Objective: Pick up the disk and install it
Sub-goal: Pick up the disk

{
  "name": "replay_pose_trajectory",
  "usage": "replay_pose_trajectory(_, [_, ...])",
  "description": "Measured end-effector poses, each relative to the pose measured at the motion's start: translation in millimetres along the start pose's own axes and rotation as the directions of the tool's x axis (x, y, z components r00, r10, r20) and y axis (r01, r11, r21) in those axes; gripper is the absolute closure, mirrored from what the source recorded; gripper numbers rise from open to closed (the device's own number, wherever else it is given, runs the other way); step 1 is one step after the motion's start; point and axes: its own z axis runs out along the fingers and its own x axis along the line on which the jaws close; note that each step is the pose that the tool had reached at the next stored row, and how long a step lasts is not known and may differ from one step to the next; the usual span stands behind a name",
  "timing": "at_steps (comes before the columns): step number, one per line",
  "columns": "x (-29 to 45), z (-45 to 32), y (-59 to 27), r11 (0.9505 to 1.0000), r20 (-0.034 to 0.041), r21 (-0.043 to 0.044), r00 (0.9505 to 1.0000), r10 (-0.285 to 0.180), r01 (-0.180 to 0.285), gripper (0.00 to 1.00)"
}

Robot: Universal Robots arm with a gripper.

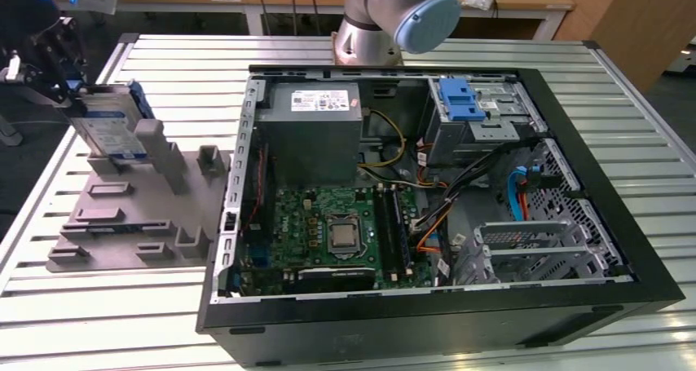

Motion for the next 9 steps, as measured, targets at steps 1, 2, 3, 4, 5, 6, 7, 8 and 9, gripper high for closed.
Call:
replay_pose_trajectory(1, [0.0,-0.5,0.0,1.0,0.0,-0.0001,1.0,0.0,0.0,0.64])
replay_pose_trajectory(2, [0.0,-1.1,0.0,1.0,-0.0001,-0.0002,1.0,0.0,0.0,0.64])
replay_pose_trajectory(3, [0.0,-1.6,0.0,1.0,0.0,-0.0001,1.0,0.0,0.0,0.64])
replay_pose_trajectory(4, [0.0,-2.0,0.1,1.0,0.0,0.0,1.0,0.0,0.0,0.64])
replay_pose_trajectory(5, [0.0,-2.6,0.1,1.0,0.0,-0.0001,1.0,0.0,0.0,0.64])
replay_pose_trajectory(6, [0.0,-3.1,0.1,1.0,-0.0001,-0.0001,1.0,0.0,0.0,0.64])
replay_pose_trajectory(7, [0.0,-3.6,0.1,1.0,-0.0001,-0.0001,1.0,0.0,0.0,0.64])
replay_pose_trajectory(8, [0.0,-4.1,0.1,1.0,0.0,-0.0001,1.0,0.0,0.0,0.64])
replay_pose_trajectory(9, [0.0,-4.5,0.1,1.0,0.0,0.0,1.0,0.0,0.0,0.64])
